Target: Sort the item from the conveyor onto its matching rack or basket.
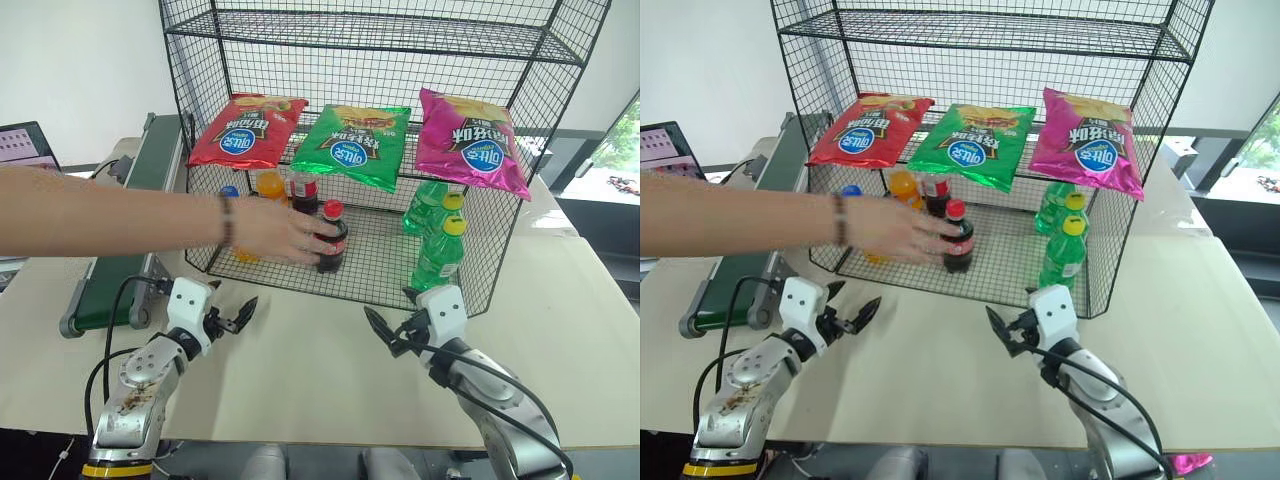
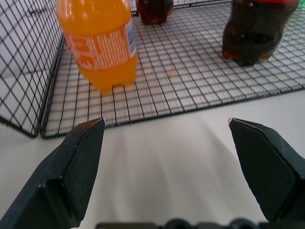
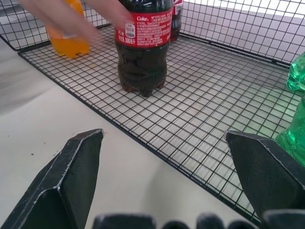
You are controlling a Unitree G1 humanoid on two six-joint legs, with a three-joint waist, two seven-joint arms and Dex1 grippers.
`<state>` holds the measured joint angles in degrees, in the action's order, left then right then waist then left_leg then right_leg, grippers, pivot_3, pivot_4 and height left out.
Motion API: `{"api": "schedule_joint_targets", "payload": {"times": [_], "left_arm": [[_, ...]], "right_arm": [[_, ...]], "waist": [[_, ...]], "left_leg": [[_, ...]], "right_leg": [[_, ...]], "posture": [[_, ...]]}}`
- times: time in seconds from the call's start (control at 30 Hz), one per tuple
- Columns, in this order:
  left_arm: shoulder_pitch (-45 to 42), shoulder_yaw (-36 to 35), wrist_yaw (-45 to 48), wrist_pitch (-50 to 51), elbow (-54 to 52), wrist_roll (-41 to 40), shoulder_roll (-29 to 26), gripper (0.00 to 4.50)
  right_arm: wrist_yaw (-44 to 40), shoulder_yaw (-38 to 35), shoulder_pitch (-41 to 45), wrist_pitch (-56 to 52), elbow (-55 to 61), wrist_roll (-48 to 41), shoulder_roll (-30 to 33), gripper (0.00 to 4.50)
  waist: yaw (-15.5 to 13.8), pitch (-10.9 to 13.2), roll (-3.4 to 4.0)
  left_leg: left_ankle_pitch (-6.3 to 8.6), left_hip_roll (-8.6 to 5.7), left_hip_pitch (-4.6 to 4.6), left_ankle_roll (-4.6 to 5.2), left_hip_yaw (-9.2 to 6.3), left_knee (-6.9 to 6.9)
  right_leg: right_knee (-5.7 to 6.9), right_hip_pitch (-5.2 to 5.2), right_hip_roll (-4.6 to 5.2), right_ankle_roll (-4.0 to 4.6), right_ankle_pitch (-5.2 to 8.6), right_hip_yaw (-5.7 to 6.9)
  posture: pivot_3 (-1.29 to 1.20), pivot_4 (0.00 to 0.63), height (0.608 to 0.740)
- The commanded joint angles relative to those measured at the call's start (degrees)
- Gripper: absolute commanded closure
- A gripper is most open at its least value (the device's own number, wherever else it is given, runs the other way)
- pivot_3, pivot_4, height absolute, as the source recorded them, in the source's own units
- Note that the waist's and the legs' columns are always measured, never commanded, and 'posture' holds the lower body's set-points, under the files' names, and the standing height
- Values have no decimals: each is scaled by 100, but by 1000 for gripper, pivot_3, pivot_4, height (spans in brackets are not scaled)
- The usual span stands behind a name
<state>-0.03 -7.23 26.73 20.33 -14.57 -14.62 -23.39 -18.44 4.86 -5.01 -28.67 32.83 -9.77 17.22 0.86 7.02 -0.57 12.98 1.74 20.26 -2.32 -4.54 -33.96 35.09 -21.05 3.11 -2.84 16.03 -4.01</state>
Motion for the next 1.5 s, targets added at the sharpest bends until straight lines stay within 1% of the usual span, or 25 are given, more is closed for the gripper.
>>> {"api": "schedule_joint_targets", "payload": {"times": [0.03, 0.3, 0.53, 0.73, 1.13, 1.2, 1.27, 1.4, 1.5], "left_arm": [[-131, 62, 30, 6, -61, -45, 13, 106], [-71, 50, 54, 20, -136, -22, -51, 106], [-13, -86, 69, 124, -290, -101, -129, 106], [50, -109, 33, 93, -346, -111, -111, 106], [45, -188, 16, 66, -278, -193, -129, 106], [83, -287, 1, 113, -325, -243, -143, 106], [215, -515, 99, 195, -529, -490, -178, 106], [475, -1166, 36, 346, -1114, -1010, -212, 106], [629, -1769, -141, 537, -1549, -1471, -212, 106]], "right_arm": [[66, -31, 37, 111, 228, 5, -43, 0], [-26, -53, 134, 222, 24, -14, -23, 0], [-60, -36, 485, 24, 46, -92, -29, 0], [20, 22, 592, 82, -84, -141, -219, 0], [-72, 22, 583, 214, -215, -92, -171, 0], [-116, -44, 637, 168, -208, -142, -130, 0], [-329, -150, 772, 74, -200, -281, 33, 0], [-977, -346, 1066, -152, -240, -806, 443, 0], [-1597, -372, 1442, -63, -306, -1280, 629, 0]], "waist": [[6, 0, 0], [2, 0, 0], [14, 0, 0], [4, 0, 0], [6, 0, 0], [6, 0, 0], [14, 0, 0], [23, 1, -1], [22, 2, -1]], "left_leg": [[0, 0, 0, 0, 0, 0], [0, 1, 0, 0, 0, 0], [0, 1, -1, 0, -1, 0], [0, 1, 0, 0, -1, 0], [0, 1, -1, 0, -1, 0], [0, 1, 0, 0, -1, 0], [0, 1, 0, 0, -1, 0], [0, 3, 0, 0, 0, 0], [0, 4, -1, 1, 0, 0]], "right_leg": [[0, 0, 0, 0, 0, 0], [2, 0, -1, 0, 0, 0], [3, -1, -1, 0, 0, 0], [1, -1, 0, 7, -4, 0], [3, -1, -1, 7, -4, 0], [3, -1, -1, 7, -4, 0], [3, -1, -1, 6, -4, 0], [3, -1, -1, 9, -6, 0], [3, 0, -1, 12, -7, 0]], "posture": [[0, 150, 738], [0, 150, 738], [0, 150, 738], [0, 150, 738], [0, 150, 738], [0, 150, 738], [0, 150, 738], [0, 150, 738], [0, 150, 738]]}}
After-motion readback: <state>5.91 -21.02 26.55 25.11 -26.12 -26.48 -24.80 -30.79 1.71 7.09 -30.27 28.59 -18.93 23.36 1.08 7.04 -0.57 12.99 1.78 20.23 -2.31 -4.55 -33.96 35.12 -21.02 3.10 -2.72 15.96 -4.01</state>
